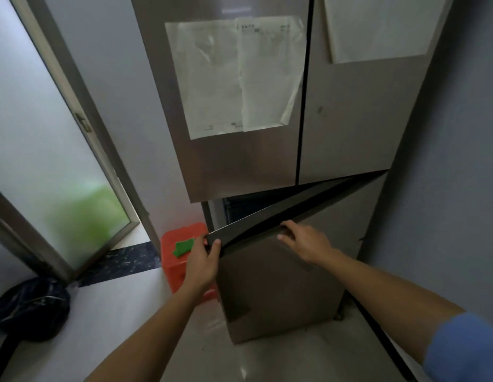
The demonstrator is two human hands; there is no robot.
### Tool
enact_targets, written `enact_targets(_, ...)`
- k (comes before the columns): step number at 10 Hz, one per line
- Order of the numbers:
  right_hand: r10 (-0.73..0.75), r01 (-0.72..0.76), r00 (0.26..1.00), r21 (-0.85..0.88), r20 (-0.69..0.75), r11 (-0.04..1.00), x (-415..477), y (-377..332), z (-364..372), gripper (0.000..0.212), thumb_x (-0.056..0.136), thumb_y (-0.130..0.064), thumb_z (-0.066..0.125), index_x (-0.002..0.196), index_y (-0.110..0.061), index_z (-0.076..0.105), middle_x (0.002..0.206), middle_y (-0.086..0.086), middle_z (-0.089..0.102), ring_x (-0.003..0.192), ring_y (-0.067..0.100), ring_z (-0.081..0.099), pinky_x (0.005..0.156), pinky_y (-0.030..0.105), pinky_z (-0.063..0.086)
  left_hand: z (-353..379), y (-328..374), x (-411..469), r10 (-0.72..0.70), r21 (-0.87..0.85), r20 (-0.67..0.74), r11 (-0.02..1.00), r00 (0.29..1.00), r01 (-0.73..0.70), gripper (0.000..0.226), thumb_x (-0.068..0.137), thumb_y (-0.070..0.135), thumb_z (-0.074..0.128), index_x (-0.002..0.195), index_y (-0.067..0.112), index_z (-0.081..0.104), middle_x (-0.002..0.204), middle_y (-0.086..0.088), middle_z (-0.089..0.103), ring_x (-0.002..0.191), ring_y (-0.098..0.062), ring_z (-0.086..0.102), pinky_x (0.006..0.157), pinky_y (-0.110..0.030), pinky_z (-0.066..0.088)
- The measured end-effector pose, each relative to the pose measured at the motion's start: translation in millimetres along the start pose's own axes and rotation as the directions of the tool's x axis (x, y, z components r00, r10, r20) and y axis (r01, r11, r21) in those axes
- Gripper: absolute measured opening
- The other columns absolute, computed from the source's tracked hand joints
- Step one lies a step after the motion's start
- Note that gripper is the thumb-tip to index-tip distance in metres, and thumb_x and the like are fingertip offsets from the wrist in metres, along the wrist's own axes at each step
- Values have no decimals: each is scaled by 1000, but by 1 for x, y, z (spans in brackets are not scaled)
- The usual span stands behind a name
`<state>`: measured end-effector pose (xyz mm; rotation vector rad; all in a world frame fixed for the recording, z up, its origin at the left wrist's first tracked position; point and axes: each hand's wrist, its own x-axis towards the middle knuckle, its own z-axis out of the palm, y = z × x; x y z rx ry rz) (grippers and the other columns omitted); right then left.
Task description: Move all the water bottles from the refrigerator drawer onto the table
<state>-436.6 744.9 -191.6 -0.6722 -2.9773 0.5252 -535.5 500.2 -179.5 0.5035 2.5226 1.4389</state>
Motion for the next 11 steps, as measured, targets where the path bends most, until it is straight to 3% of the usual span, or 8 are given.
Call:
enact_targets(2, -89, 92, 995, 60, -50, 994, 51, -10, 15, 43, 100, -43, 40, 137, -22, 38, 114, 13, 63, 100, 31, 60, 79, 41, 51, 1, 12, 41, -65, -25, -122, 998, 990, 62, 69, 94, 22, 59, 149, 14, 19, 138, -8, 46, 128, -31, 48, 103, -43, 43)
enact_targets(3, -122, 124, 990, 27, -73, 992, 70, -11, 22, 47, 100, -42, 41, 143, -23, 32, 118, 12, 60, 100, 32, 60, 80, 41, 50, 1, 16, 71, -66, 7, -197, 998, 978, 69, 90, 89, 16, 66, 153, 20, 3, 152, -12, 33, 136, -31, 39, 111, -46, 37)
enact_targets(4, -137, 136, 988, -15, -68, 991, 84, -10, 29, 56, 100, -40, 42, 150, -23, 21, 123, 11, 54, 104, 32, 59, 82, 39, 47, 4, 22, 95, -54, 44, -265, 997, 963, 67, 99, 83, 10, 71, 153, 22, 1, 155, -11, 29, 138, -31, 37, 112, -45, 35)
enact_targets(6, -132, 132, 991, -17, -32, 991, 114, -15, 31, 69, 98, -33, 47, 153, -18, 8, 134, 11, 44, 117, 30, 50, 92, 41, 47, 9, 31, 123, -29, 122, -301, 990, 953, 68, 81, 80, 7, 73, 144, 9, 24, 142, -12, 43, 128, -31, 47, 104, -41, 42)
enact_targets(7, -113, 111, 994, -74, -17, 991, 115, -20, 34, 75, 97, -33, 49, 153, -15, 3, 134, 12, 40, 118, 29, 46, 90, 40, 48, 6, 33, 129, -56, 169, -298, 980, 953, 110, 62, 84, 13, 70, 133, 6, 32, 131, -14, 50, 115, -32, 55, 88, -34, 46)
enact_targets(9, -53, 56, 997, -65, 51, 996, 113, -27, 28, 82, 94, -35, 54, 153, -19, 0, 139, 11, 37, 124, 29, 43, 94, 40, 46, -15, 26, 144, -28, 173, -168, 983, 985, 57, 49, 93, 50, 51, 120, 12, 35, 126, -11, 55, 101, -28, 59, 86, -39, 52)
enact_targets(10, -52, 57, 993, -43, 108, 997, 111, -32, 6, 75, 94, -41, 54, 152, -20, 12, 135, 10, 48, 118, 29, 52, 90, 39, 48, -28, 25, 145, 45, 145, -148, 989, 988, -23, 53, 95, 55, 41, 127, 12, 38, 129, -11, 55, 108, -30, 58, 93, -44, 50)
enact_targets(11, -121, 125, 990, 55, -69, 991, 108, -41, -27, 53, 94, -43, 54, 142, -23, 42, 105, -4, 64, 98, 18, 62, 75, 32, 50, -43, 32, 150, 141, 162, -169, 980, 976, -114, 48, 97, 52, 36, 125, 13, 40, 123, -10, 58, 104, -29, 59, 90, -44, 50)
